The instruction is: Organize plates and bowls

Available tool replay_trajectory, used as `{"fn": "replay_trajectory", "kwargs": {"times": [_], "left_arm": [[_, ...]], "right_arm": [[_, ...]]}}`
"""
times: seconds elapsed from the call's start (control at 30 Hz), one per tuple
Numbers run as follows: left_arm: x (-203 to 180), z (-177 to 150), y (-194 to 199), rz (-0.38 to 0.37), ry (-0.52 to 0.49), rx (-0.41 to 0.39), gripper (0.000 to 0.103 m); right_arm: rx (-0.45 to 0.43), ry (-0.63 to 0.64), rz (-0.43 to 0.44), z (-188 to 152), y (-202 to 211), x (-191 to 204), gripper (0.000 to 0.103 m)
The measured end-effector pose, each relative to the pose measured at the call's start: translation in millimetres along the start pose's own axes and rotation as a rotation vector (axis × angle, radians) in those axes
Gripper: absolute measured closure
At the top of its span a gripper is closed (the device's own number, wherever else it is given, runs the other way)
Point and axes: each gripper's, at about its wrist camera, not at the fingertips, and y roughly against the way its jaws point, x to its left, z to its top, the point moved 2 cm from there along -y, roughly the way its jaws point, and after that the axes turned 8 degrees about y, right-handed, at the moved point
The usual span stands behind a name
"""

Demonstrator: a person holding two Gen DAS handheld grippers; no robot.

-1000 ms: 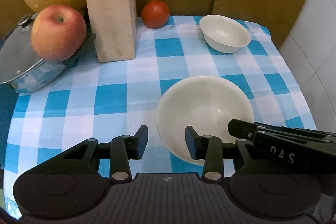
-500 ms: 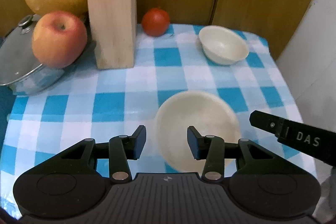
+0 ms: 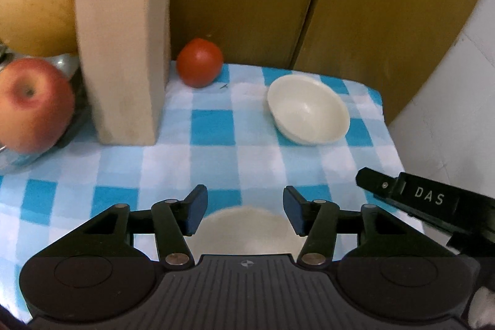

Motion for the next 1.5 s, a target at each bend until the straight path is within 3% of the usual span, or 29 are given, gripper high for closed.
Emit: {"fn": "replay_trajectory", "kwargs": {"times": [0.53, 1.0, 1.17, 1.27, 1.37, 1.5], "left_arm": [[-16, 41, -52, -0.095, 0.065, -0.002, 0.039], [-17, 53, -86, -0.104, 0.070, 0.001, 0.044], [-22, 50, -99, -0.098, 0.053, 0.022, 0.051], [-22, 50, -109, -0.095, 0.052, 0.041, 0.063], [-20, 50, -114, -0.100, 0.065, 0.053, 0.066], [-21, 48, -117, -0.102, 0.049, 0.061, 0.069]], "right_arm": [[-0.047, -0.061, 0.016, 31, -43, -15, 0.073], [-0.040, -0.096, 0.030, 32, -80, -22, 0.073], [-0.022, -0.098, 0.026, 30, -90, -24, 0.073], [-0.012, -0.075, 0.027, 28, -94, -22, 0.074], [0.013, -0.069, 0.042, 26, -99, -21, 0.086], [0.035, -0.072, 0.053, 22, -101, -22, 0.091]]}}
